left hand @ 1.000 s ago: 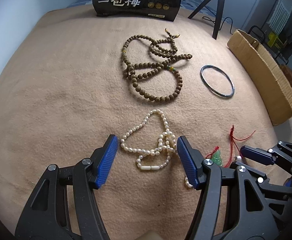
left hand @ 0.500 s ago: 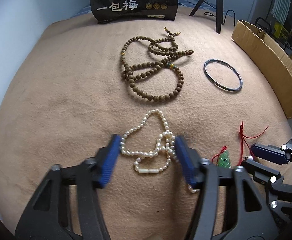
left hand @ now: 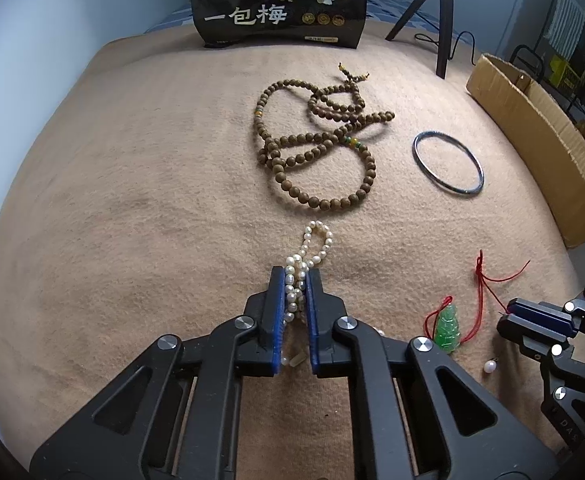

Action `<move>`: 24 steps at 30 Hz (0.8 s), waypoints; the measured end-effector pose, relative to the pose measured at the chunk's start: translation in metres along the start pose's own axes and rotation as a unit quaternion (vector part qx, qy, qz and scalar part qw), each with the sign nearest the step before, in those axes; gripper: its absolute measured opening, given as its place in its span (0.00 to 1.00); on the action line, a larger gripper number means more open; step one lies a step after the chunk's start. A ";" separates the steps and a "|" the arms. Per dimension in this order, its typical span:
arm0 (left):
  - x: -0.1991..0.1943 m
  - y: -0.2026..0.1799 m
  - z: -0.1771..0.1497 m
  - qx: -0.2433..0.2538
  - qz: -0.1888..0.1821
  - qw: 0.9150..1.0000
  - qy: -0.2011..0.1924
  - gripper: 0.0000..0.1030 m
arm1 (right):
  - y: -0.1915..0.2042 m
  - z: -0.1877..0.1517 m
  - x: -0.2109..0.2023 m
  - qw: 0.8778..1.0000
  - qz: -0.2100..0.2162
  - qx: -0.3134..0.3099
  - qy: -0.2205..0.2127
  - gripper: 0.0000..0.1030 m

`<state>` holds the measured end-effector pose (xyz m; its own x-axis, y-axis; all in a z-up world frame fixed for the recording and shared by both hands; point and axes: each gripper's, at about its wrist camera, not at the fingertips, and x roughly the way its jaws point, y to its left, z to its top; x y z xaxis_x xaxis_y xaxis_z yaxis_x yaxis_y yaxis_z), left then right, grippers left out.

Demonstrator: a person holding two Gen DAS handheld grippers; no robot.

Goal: Organize jewelry
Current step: 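Close the left tool on the pearl necklace while the right tool grasps the pearl earring, then carry the pearl necklace and pearl earring over the cardboard box with both tools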

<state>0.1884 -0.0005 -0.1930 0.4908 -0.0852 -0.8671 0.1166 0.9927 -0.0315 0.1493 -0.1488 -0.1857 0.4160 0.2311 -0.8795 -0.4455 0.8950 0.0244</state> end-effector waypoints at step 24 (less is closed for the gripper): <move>-0.082 0.024 0.028 -0.067 -0.057 0.993 -0.080 0.01 | -0.033 0.001 -0.072 0.995 -0.032 0.049 -0.078 0.06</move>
<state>0.1753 0.0282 -0.1087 0.6124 -0.1991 -0.7650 0.0690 0.9775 -0.1992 0.1352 -0.1946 -0.1230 0.5632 0.2222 -0.7959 -0.3380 0.9408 0.0234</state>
